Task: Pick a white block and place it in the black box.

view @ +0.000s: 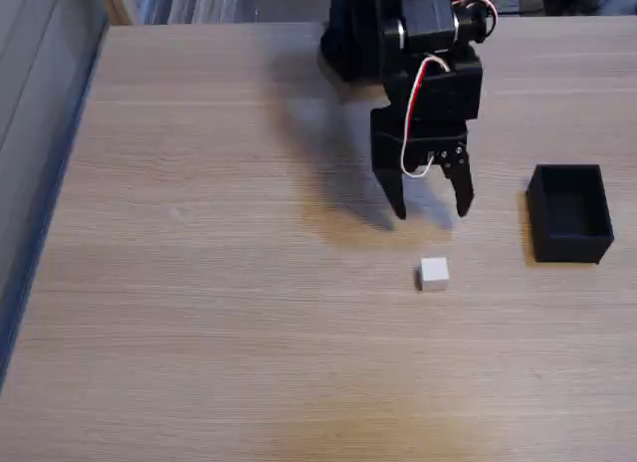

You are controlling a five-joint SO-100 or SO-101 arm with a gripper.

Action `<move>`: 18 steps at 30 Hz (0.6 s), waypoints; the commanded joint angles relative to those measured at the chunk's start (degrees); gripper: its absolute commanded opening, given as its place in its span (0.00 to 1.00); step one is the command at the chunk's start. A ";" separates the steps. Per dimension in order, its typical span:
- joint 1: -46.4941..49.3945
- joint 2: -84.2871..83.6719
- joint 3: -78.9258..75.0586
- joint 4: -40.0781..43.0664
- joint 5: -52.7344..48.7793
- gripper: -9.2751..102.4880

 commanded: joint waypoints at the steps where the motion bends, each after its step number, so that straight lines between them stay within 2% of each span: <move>1: -0.79 -2.55 -4.39 -0.62 1.23 0.35; 18: 0.18 -18.37 -19.16 -0.44 1.41 0.35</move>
